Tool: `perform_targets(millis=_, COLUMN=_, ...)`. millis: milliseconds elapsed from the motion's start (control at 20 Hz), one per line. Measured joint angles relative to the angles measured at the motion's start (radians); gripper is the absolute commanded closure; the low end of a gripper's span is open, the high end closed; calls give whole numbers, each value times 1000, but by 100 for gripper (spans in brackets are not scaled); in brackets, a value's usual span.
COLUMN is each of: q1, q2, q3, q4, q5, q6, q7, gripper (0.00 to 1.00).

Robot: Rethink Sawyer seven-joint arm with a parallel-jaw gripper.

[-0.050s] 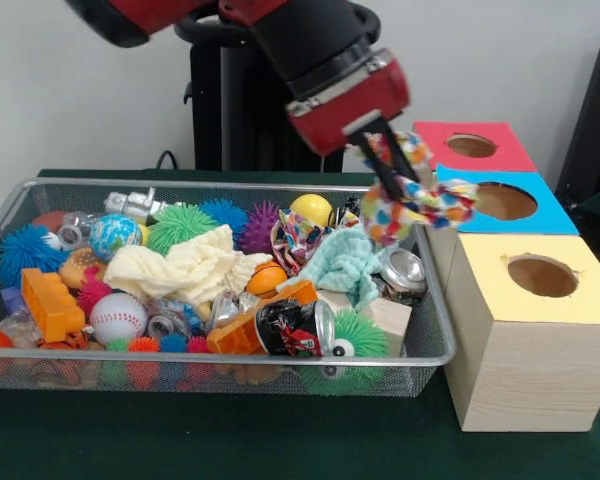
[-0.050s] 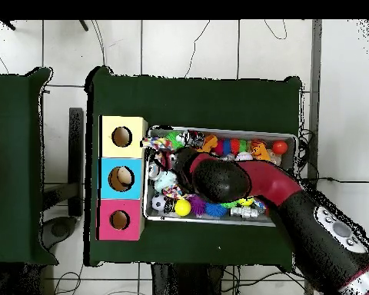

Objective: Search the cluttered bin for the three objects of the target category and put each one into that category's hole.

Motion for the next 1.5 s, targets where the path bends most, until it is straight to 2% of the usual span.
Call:
perform_targets(millis=350, q1=165, q2=-50, q3=-66, q4=0, q5=20, q6=-69, q7=3, gripper=100)
perform_targets(millis=650, q1=290, q2=-69, q3=-172, q4=0, q5=48, q6=-101, q7=3, gripper=100)
perform_targets(millis=900, q1=346, q2=-69, q3=-246, q4=0, q5=57, q6=-114, q7=3, gripper=100)
perform_targets(millis=1050, q1=397, q2=-67, q3=-330, q4=-1, q5=69, q6=-123, q7=3, gripper=100)
perform_targets(millis=1250, q1=428, q2=-66, q3=-378, q4=-5, q5=89, q6=-141, q7=3, gripper=100)
perform_targets(millis=1500, q1=450, q2=-70, q3=-402, q4=-5, q5=110, q6=-171, q7=3, gripper=100)
